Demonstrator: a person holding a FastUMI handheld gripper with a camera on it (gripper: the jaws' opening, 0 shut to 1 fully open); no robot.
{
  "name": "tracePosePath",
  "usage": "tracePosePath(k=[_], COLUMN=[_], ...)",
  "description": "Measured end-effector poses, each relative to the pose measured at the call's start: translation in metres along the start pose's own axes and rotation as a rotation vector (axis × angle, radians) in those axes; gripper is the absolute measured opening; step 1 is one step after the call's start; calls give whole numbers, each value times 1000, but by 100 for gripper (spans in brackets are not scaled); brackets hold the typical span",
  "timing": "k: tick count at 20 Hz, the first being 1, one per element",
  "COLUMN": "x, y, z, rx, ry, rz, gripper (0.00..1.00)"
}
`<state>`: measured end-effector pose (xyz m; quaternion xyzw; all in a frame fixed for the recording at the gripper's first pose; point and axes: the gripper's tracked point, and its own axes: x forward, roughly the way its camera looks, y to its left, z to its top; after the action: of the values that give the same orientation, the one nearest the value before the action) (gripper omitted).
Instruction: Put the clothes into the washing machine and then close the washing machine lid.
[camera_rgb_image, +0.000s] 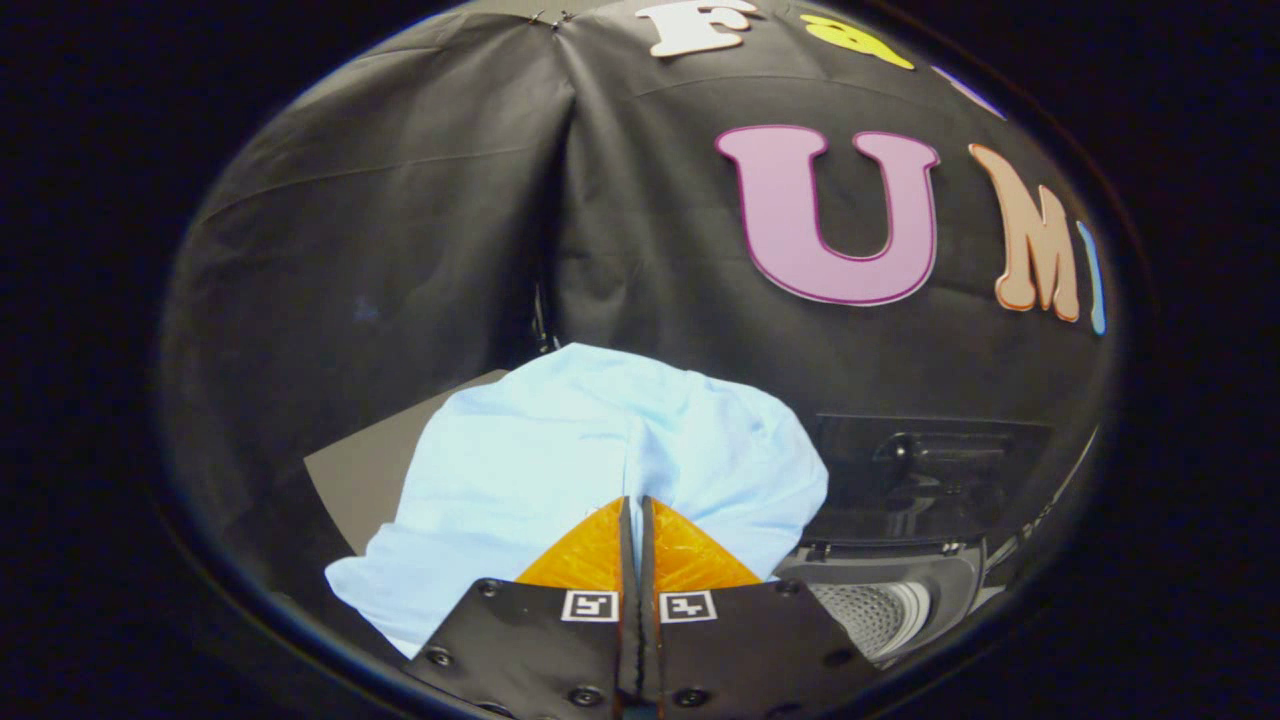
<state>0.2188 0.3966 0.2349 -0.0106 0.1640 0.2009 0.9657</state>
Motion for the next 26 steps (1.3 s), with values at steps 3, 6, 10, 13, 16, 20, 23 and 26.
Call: tracePosePath(k=[3,6,10,13,16,20,23,26], x=[-14,-23,-31,-33,-29,-29,-28,-27], y=[-41,-104,-169,-205,-227,-228,-228,-226], z=[13,5,-14,-22,-40,-42,-43,-42], rx=[19,11,33,29,68,92,79,76], ry=[-10,-11,4,14,54,34,39,41], rz=[-90,-222,-351,-430,-463,-463,-448,-431], gripper=[1,1,1,1,1,15,14,15])
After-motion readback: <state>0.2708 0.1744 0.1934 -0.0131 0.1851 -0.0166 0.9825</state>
